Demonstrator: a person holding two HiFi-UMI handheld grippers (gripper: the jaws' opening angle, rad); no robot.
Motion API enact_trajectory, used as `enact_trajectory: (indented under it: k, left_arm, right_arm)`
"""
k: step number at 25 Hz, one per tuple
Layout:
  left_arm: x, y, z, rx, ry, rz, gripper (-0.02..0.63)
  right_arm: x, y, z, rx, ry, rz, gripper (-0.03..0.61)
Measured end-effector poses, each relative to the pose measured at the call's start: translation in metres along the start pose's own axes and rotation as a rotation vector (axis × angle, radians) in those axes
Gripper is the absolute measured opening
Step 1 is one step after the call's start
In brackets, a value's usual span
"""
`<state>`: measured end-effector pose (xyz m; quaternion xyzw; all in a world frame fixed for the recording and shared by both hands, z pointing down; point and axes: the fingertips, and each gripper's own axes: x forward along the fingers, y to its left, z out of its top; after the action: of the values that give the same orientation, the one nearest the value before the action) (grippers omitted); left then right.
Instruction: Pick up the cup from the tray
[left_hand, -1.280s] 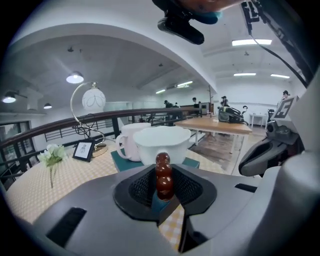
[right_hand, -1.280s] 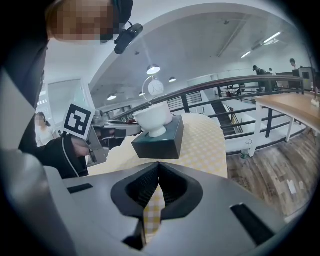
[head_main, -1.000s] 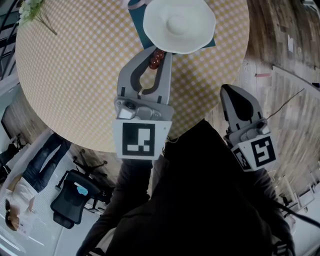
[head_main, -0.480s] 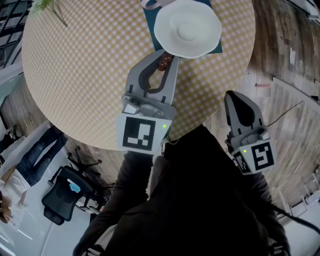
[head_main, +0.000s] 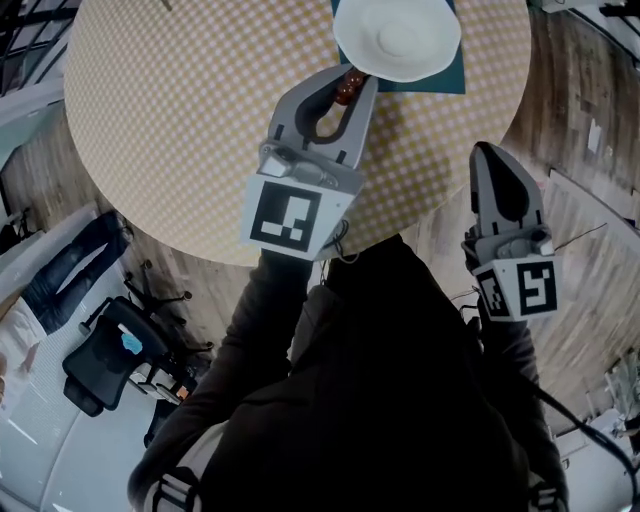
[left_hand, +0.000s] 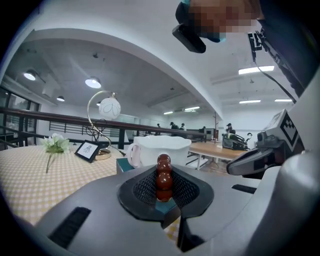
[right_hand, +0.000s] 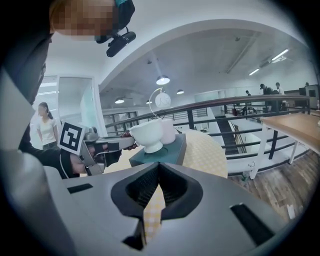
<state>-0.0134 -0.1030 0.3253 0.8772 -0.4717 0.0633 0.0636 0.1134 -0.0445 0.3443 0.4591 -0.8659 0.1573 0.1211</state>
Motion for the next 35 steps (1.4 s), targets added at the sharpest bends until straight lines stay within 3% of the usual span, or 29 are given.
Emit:
enact_trajectory:
  k: [7, 18, 26, 35]
  left_arm:
    - [-0.011, 0.01, 0.023, 0.028, -0.056, 0.058, 0.031]
    - [-0.044, 0.039, 0.018, 0.03, -0.041, 0.209, 0.031]
    - [-0.078, 0.064, -0.004, 0.01, 0.001, 0.311, 0.031]
    - [-0.081, 0.078, -0.041, -0.016, 0.093, 0.321, 0.031]
  right_arm:
    - [-0.005, 0.005, 0.013, -0.015, -0.037, 0.025, 0.008]
    - [-0.005, 0.012, 0.024, -0.05, -0.057, 0.079, 0.008]
    - [-0.001, 0.029, 0.021, -0.073, -0.041, 0.12, 0.008]
    - [0.01, 0.034, 0.016, -0.081, -0.005, 0.129, 0.008]
